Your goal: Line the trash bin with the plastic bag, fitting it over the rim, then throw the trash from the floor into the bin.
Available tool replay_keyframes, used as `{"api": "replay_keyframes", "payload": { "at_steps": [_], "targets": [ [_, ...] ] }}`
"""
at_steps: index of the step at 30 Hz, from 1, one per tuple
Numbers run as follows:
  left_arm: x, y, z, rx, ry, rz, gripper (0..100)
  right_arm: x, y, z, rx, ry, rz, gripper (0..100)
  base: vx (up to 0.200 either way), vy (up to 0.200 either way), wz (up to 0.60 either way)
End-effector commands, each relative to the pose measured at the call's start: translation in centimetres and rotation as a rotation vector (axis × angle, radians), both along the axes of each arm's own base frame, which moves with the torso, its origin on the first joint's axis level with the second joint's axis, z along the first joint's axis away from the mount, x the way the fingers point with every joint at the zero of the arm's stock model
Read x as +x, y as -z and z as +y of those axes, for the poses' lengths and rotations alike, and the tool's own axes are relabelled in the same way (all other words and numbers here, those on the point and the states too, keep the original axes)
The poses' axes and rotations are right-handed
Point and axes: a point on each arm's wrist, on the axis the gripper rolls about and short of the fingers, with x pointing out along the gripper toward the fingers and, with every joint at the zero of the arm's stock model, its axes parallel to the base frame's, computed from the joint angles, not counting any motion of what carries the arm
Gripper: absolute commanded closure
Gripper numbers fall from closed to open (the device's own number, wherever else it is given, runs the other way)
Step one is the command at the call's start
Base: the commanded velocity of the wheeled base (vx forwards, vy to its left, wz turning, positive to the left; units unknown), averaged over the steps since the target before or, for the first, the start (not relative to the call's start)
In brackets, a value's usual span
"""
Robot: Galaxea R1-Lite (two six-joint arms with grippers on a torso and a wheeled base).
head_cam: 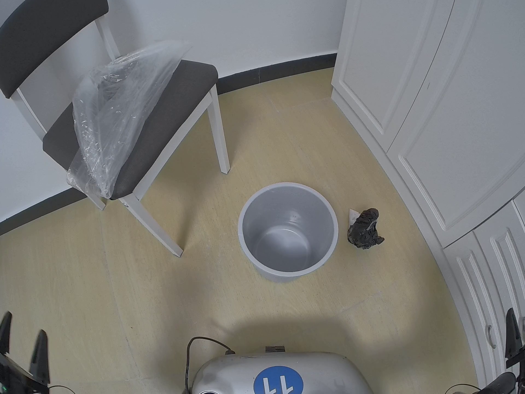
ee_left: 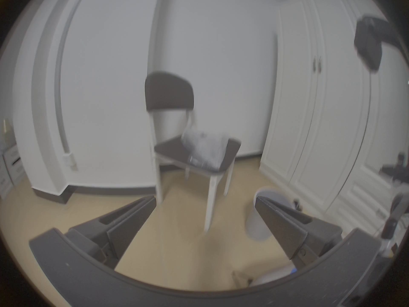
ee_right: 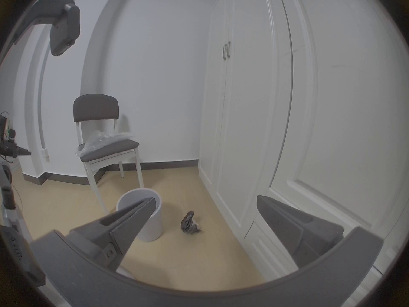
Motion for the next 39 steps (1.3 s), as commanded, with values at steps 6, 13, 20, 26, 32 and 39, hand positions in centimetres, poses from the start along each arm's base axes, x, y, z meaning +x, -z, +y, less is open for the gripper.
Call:
{"api": "replay_keyframes", "payload": {
  "at_steps": [6,13,20,26,32,39],
  "targets": [
    [-1.4,-5.4,-0.2,-0.031,0.161,-0.152,0,0.8,-5.5,0.0,0.057,-0.026,0.098,0,0.0,0.0,0.0],
    [3.2,-12.4,-0.3,0.007,0.151,-0.043,0,2.5,-12.1,0.0,0.025,-0.018,0.075,0,0.0,0.0,0.0],
    [6.2,-13.5,-0.4,0.059,0.141,-0.036,0,4.6,-14.8,0.0,0.026,-0.014,0.069,0,0.0,0.0,0.0],
    [9.6,-13.7,-0.6,0.048,0.161,0.035,0,7.1,-16.2,0.0,0.041,-0.001,0.06,0,0.0,0.0,0.0],
    [13.2,-14.3,-0.9,0.04,0.113,0.074,0,9.3,-17.1,-0.2,0.154,0.087,0.062,0,0.0,0.0,0.0],
    [16.2,-13.6,-3.3,-0.015,-0.049,0.13,0,13.0,-18.4,0.8,0.326,0.272,0.032,0,0.0,0.0,0.0]
  ]
}}
